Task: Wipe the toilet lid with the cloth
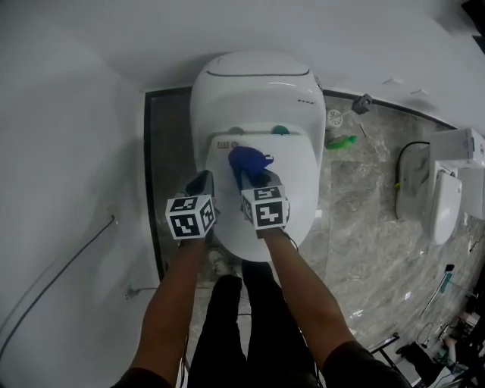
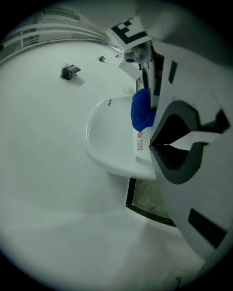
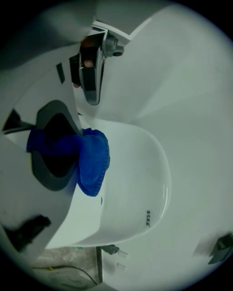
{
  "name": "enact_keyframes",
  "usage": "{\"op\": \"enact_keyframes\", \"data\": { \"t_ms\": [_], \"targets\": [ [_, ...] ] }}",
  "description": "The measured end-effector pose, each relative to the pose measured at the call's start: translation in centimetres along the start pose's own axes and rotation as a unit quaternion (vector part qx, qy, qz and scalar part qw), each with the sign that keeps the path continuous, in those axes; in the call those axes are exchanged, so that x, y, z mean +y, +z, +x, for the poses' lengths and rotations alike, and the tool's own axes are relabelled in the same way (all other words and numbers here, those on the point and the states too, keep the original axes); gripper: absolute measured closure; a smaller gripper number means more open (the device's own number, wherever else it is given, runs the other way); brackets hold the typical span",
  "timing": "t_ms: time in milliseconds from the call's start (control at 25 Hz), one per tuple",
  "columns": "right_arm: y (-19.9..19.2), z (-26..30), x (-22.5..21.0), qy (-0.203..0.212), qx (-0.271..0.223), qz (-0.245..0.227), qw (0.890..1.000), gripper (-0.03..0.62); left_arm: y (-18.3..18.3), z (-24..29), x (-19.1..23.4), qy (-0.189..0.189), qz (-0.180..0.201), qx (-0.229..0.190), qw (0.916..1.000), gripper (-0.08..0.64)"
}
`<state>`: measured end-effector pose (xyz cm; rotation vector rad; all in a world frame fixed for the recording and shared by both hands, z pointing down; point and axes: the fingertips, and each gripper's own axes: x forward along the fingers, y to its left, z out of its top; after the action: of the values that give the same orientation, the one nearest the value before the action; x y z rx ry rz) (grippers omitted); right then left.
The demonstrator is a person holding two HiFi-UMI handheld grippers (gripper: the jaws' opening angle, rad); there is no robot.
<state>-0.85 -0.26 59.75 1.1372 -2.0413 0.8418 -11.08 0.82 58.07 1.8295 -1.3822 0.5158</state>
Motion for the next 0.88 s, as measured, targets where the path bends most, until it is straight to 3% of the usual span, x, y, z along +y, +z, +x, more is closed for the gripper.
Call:
{"op": "enact_keyframes", "data": {
  "t_ms": [160, 320, 440, 600, 880],
  "targets": [
    [-2.1, 2.3, 7.6, 0.040, 0.035, -0.034, 0.998, 0.535, -2.0, -2.9, 3.7, 0.029, -0.010, -0.002, 0.9995, 0.548],
    [-4.0, 4.1, 10.9, 0.037, 0.065, -0.084, 0.994, 0.535, -3.9, -4.8, 5.4, 0.039, -0.021, -0.004, 0.9990, 0.548],
    [-4.8, 4.6, 10.0, 0.013, 0.076, -0.091, 0.993, 0.535, -5.3, -5.3, 5.6, 0.033, -0.023, 0.003, 0.9992, 0.548],
    [-4.3, 3.9, 7.6, -0.016, 0.053, -0.064, 0.996, 0.535, -6.4, -5.0, 4.7, 0.016, -0.017, 0.013, 0.9996, 0.548],
    [-5.2, 0.2, 1.3, -0.053, 0.012, -0.020, 0.998, 0.535, -6.1, -3.0, -0.2, -0.017, -0.005, 0.018, 0.9997, 0.548]
  ]
}}
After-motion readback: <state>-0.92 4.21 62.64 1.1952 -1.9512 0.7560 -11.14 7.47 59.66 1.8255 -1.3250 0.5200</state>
